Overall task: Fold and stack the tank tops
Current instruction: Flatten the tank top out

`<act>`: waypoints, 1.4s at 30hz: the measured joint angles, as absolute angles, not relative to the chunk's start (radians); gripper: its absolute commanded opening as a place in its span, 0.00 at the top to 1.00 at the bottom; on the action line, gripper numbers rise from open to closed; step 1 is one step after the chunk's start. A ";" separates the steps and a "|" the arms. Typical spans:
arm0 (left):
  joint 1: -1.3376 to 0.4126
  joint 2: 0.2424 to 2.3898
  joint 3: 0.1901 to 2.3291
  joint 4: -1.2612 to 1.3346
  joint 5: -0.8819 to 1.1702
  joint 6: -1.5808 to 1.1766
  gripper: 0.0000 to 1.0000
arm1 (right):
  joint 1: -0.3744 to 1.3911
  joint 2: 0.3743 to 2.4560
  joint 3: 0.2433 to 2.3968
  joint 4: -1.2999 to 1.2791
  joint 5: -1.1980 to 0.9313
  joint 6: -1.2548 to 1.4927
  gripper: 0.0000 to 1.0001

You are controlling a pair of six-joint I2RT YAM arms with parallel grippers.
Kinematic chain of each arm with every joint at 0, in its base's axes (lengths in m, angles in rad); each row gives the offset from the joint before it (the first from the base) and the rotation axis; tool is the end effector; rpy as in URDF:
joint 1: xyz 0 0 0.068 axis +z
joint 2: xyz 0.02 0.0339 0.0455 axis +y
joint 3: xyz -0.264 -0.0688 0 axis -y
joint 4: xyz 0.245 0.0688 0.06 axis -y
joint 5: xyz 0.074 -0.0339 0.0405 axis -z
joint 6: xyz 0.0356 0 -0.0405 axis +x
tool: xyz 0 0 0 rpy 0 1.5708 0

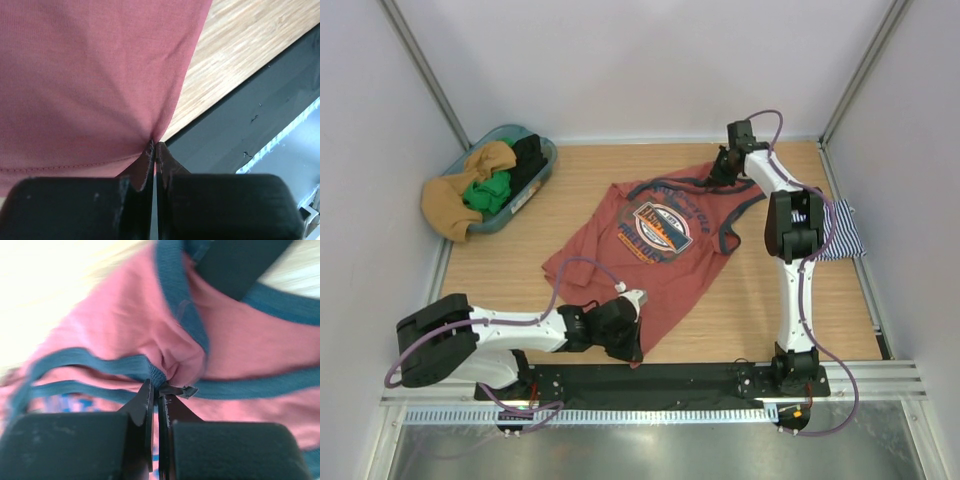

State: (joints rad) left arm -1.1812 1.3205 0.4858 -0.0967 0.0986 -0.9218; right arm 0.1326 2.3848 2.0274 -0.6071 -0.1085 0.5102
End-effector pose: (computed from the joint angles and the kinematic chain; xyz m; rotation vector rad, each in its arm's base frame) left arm 0.0837 -0.2130 0.1402 0.4044 2.7492 -0.8666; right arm 0.5197 0.0732 0.1754 0.4399 2.5353 0.3868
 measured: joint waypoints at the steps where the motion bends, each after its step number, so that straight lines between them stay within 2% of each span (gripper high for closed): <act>1: -1.189 1.320 0.485 -0.096 0.099 -0.930 1.00 | 0.131 2.385 2.029 -0.595 -0.145 0.526 0.99; 4: -1.213 1.326 0.485 -0.090 0.098 -0.943 1.00 | 0.129 2.411 2.108 -0.576 -0.232 0.592 0.99; 6: -1.225 1.333 0.487 -0.086 0.088 -0.948 1.00 | 0.128 2.484 2.270 -0.515 -0.277 0.668 0.99; 7: -1.230 1.336 0.489 -0.086 0.081 -0.958 1.00 | 0.127 2.521 2.337 -0.445 -0.290 0.716 0.80; 8: -1.234 1.340 0.491 -0.085 0.076 -0.962 1.00 | 0.125 2.549 2.381 -0.358 -0.301 0.772 0.10; 9: -1.238 1.345 0.495 -0.084 0.070 -0.966 1.00 | 0.123 2.573 2.413 -0.273 -0.307 0.830 0.01; 14: -1.259 1.375 0.521 -0.078 0.047 -0.981 1.00 | 0.109 2.687 2.553 -0.071 -0.315 0.960 0.00; 18: -1.268 1.394 0.538 -0.078 0.038 -0.988 1.00 | 0.081 2.599 2.337 -0.042 -0.339 0.932 0.04; 19: -1.270 1.398 0.541 -0.078 0.036 -0.989 1.00 | 0.075 2.565 2.278 -0.066 -0.342 0.911 0.15; 22: -1.277 1.411 0.552 -0.077 0.031 -0.989 1.00 | 0.058 2.409 2.062 -0.165 -0.339 0.794 0.34; 26: -1.284 1.416 0.556 -0.072 0.022 -0.990 1.00 | 0.049 2.140 1.814 -0.312 -0.303 0.661 0.45; 31: -1.289 1.415 0.556 -0.071 0.013 -0.993 1.00 | 0.076 1.827 1.578 -0.395 -0.226 0.529 0.45; 34: -1.290 1.414 0.556 -0.071 0.011 -0.993 1.00 | 0.105 1.712 1.417 -0.421 -0.184 0.480 0.45; 39: -1.292 1.413 0.556 -0.072 0.008 -0.994 1.00 | 0.129 1.636 1.129 -0.447 -0.155 0.457 0.48; 42: -1.295 1.412 0.556 -0.072 0.002 -0.994 1.00 | 0.129 1.607 1.021 -0.474 -0.135 0.447 0.54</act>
